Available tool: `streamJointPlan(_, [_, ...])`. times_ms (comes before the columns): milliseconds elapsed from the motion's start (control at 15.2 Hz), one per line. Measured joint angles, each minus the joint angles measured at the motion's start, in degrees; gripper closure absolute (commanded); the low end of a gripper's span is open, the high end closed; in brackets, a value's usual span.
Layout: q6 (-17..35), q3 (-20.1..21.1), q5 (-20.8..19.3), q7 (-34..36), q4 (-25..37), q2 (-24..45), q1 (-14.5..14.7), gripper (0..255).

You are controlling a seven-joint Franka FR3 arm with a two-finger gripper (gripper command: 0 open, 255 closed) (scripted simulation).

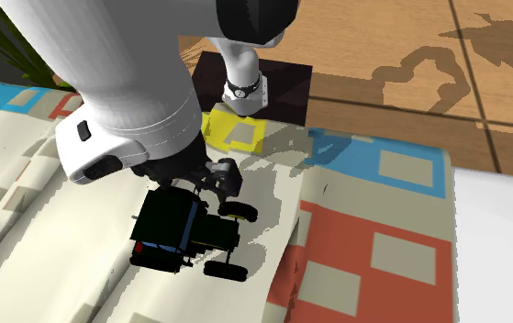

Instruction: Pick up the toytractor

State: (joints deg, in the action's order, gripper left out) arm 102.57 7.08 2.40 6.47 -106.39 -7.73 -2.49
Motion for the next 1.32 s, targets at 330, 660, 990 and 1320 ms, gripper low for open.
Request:
streamJointPlan(330, [0.9,0.0,0.0,0.0,-1.1,-0.2,0.0,255])
streamJointPlan(660, [0.9,0.1,0.0,0.0,-1.1,-0.2,0.0,255])
streamJointPlan(990, [-0.7,0.0,0.0,0.0,0.7,0.2,0.0,255])
streamJointPlan(1320, [-4.5,0.0,-0.1,0.2,5.0,0.6,0.0,255])
